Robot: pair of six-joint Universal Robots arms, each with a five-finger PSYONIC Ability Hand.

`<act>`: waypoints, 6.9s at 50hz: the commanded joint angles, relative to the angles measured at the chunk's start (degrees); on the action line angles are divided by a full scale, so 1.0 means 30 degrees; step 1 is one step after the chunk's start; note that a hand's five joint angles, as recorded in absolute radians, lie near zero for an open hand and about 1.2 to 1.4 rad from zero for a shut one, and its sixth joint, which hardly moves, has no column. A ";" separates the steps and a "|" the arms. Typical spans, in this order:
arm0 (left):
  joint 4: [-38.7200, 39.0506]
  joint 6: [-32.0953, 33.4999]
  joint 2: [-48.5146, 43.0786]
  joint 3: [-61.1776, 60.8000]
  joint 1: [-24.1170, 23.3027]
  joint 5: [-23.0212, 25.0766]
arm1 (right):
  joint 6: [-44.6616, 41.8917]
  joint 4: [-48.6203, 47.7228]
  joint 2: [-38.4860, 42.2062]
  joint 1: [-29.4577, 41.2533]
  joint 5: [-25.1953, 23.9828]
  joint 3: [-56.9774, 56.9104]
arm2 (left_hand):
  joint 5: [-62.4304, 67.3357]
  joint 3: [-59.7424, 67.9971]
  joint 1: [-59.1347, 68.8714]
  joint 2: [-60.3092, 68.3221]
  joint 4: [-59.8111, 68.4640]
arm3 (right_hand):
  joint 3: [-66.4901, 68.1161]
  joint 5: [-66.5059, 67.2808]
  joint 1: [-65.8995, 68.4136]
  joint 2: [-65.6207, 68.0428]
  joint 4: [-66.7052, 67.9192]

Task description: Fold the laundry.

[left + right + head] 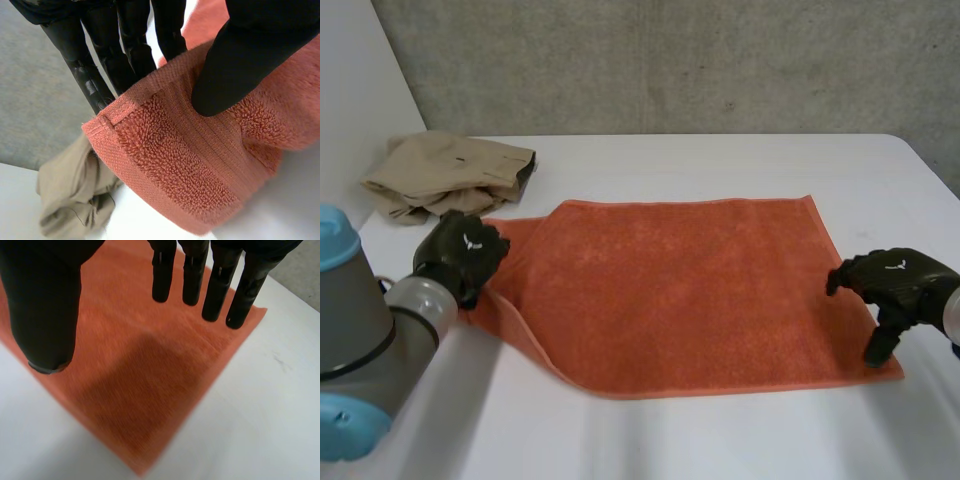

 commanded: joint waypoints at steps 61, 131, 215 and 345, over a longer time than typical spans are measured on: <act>-0.1544 -0.3960 -0.2621 0.6662 0.1184 -0.0795 | 0.5141 -0.7743 0.4215 0.0383 0.3054 0.2043 | 0.4587 0.3878 0.4519 0.3779 0.3723 | 0.8387 0.8355 0.9296 0.8304 0.8400; -0.0787 0.0968 -0.1236 -0.0087 0.0803 0.0289 | -0.7374 0.0404 0.1224 -0.1467 0.1293 -0.0853 | 0.4587 0.3878 0.4519 0.3779 0.3723 | 1.8628 1.8597 1.9538 1.8546 1.8642; 0.5516 -0.4927 -0.3295 0.0978 -0.1863 -0.2143 | 0.1833 -1.0643 0.5182 -0.4068 0.1911 -0.1003 | -1.8746 -1.9455 -1.8814 -1.9554 -1.9610 | 1.8628 1.8597 1.9538 1.8546 1.8642; -0.4120 -1.2691 -1.0266 1.2050 -0.6287 -0.1788 | 1.0999 -0.3116 1.1508 0.9698 0.3464 -1.2487 | -1.7833 -1.8542 -1.7901 -1.8641 -1.8698 | -0.4705 -0.4736 -0.3796 -0.4788 -0.4692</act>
